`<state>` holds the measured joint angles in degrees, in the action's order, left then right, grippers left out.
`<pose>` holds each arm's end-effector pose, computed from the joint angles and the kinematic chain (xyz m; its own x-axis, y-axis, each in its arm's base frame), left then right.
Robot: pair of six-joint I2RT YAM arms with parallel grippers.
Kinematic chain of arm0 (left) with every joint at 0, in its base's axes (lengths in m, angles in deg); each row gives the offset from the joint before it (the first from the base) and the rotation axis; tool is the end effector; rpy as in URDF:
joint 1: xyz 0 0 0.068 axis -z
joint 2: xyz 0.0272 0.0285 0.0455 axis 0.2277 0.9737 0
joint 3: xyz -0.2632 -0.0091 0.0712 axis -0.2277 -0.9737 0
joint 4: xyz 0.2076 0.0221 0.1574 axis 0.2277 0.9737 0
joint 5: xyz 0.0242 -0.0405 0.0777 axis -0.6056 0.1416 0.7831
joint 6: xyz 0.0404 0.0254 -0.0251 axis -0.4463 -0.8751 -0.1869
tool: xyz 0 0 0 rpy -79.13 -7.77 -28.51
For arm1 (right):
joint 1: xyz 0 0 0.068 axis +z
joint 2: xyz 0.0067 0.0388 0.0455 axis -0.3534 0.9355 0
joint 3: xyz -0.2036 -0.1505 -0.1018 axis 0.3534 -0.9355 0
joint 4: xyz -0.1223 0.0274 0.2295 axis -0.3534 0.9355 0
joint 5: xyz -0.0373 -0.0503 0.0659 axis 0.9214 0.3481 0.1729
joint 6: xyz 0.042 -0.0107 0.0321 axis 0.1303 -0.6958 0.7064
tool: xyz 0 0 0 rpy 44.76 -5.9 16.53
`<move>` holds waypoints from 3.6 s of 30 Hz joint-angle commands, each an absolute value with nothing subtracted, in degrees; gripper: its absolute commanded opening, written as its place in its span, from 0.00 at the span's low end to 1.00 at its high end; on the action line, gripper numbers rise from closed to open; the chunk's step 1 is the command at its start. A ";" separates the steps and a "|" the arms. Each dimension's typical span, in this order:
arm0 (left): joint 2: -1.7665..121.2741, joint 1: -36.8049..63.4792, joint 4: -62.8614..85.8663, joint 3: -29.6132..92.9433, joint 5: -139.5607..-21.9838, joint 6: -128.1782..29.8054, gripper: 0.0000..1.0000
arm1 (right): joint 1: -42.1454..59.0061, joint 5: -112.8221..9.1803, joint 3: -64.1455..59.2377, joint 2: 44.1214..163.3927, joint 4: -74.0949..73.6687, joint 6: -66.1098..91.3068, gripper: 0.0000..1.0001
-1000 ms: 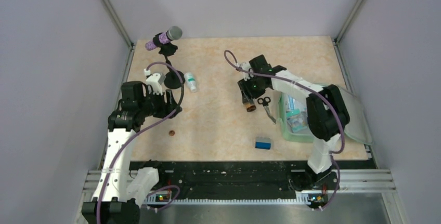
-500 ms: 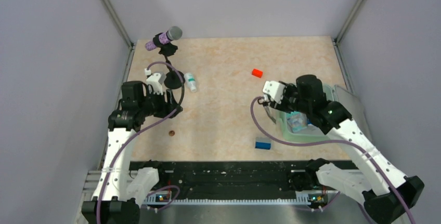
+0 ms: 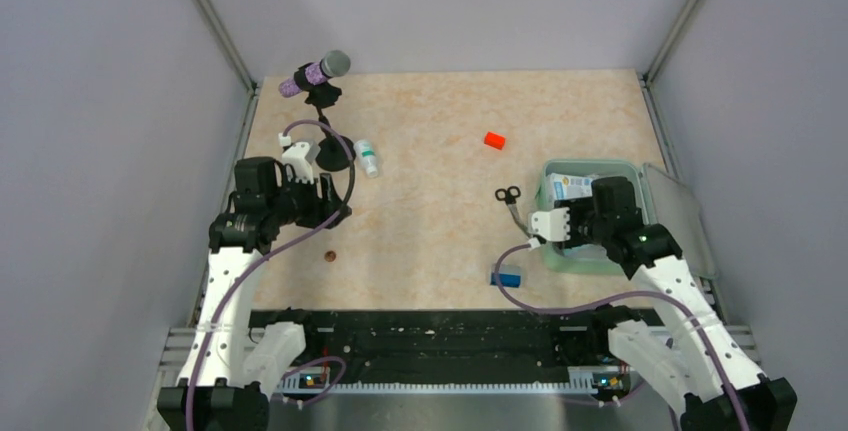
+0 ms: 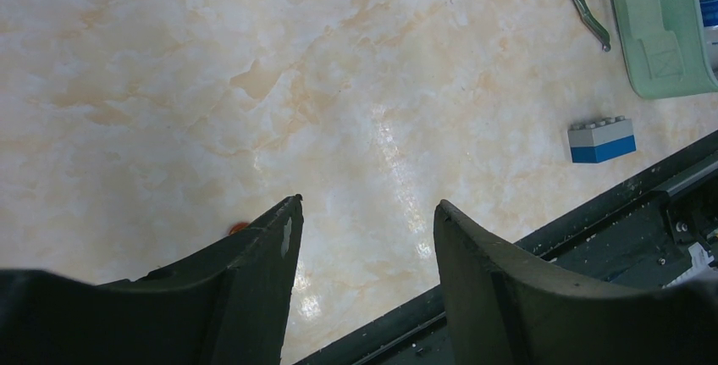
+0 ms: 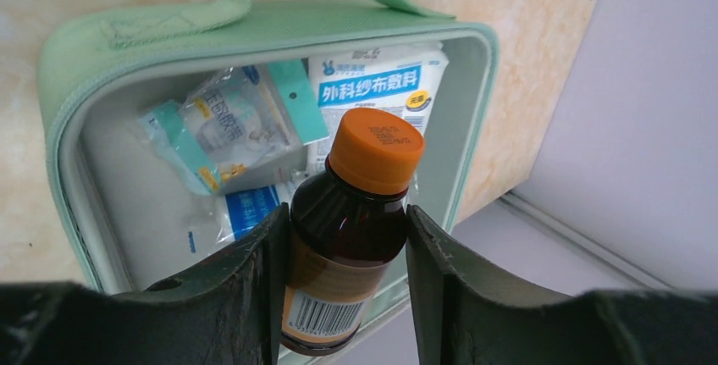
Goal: Organize the medicine kit
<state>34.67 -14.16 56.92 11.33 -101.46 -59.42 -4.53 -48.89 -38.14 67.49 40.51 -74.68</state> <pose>0.1734 -0.0142 0.3130 -0.6744 -0.0323 -0.7376 0.3297 0.8807 -0.3400 0.1506 0.0467 0.2596 0.2126 -0.9617 -0.1731 -0.7384 -0.0421 -0.6730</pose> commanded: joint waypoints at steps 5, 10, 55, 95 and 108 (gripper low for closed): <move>32.69 -14.39 54.20 10.57 -101.73 -60.24 0.63 | -10.00 -55.48 -36.36 72.66 48.65 -83.37 0.28; 32.91 -14.39 54.16 10.47 -101.77 -60.24 0.63 | -10.01 -59.59 -32.75 79.34 55.64 -82.41 0.35; 42.00 -11.40 46.80 10.65 -93.51 -54.55 0.56 | -16.68 -74.73 -16.31 85.72 50.60 -49.93 0.65; 90.93 4.59 39.96 37.18 -58.84 -37.52 0.62 | -16.66 -80.20 -31.08 58.49 42.85 -25.95 0.77; 99.55 4.55 42.89 43.12 -58.70 -34.37 0.52 | -16.70 -80.05 -34.43 59.33 40.10 -25.82 0.76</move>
<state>98.54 4.42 41.97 41.03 -59.54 -36.14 -16.36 -79.23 -33.86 59.12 43.13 -26.51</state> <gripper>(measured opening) 0.549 0.765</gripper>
